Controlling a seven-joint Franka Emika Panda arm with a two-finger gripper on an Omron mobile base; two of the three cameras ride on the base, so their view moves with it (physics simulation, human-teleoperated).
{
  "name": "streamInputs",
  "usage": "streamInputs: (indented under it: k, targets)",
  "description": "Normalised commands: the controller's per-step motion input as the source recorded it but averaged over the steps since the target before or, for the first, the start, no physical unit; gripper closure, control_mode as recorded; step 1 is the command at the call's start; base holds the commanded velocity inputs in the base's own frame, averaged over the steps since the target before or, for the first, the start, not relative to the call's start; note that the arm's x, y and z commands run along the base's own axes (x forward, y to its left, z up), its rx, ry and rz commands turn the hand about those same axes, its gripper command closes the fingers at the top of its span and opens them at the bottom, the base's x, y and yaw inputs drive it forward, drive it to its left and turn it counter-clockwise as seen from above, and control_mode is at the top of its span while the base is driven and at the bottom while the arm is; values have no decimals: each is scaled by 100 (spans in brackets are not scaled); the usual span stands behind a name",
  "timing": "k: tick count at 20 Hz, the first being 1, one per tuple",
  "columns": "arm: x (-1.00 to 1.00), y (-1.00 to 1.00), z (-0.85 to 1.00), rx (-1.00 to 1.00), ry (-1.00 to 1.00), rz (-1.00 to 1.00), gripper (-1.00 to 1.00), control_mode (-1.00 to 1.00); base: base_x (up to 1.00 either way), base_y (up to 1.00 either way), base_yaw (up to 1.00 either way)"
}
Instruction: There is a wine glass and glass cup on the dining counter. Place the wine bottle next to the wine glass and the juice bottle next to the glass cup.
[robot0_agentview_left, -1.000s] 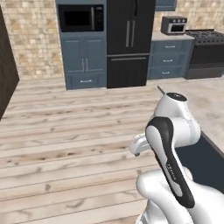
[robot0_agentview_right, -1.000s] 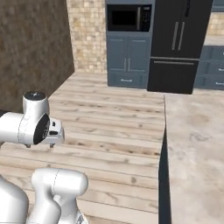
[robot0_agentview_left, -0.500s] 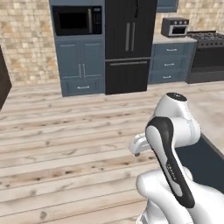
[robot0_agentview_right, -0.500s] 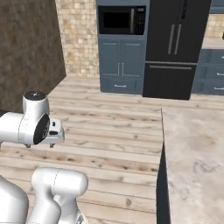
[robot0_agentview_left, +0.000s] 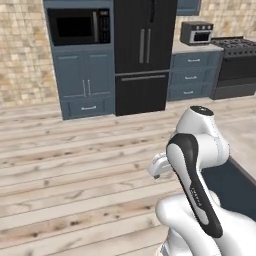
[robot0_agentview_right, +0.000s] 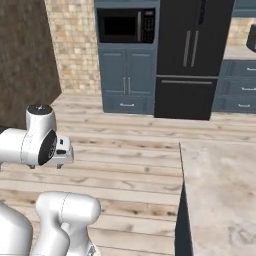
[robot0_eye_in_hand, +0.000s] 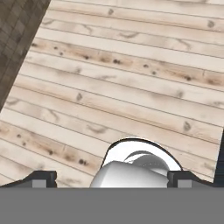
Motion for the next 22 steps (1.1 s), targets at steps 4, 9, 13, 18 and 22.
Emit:
streamInputs:
  k: [4, 9, 13, 18, 22]
  targets:
    - [0, 0, 0, 0, 0, 0, -100, 100, 76, 7, -15]
    - [0, 0, 0, 0, 0, 0, -100, 100, 77, 10, -13]
    - [0, 0, 0, 0, 0, 0, -100, 100, 76, 10, -15]
    - [0, 0, 0, 0, 0, 0, -100, 100, 71, 12, -22]
    - [0, 0, 0, 0, 0, 0, -100, 100, 63, 14, -33]
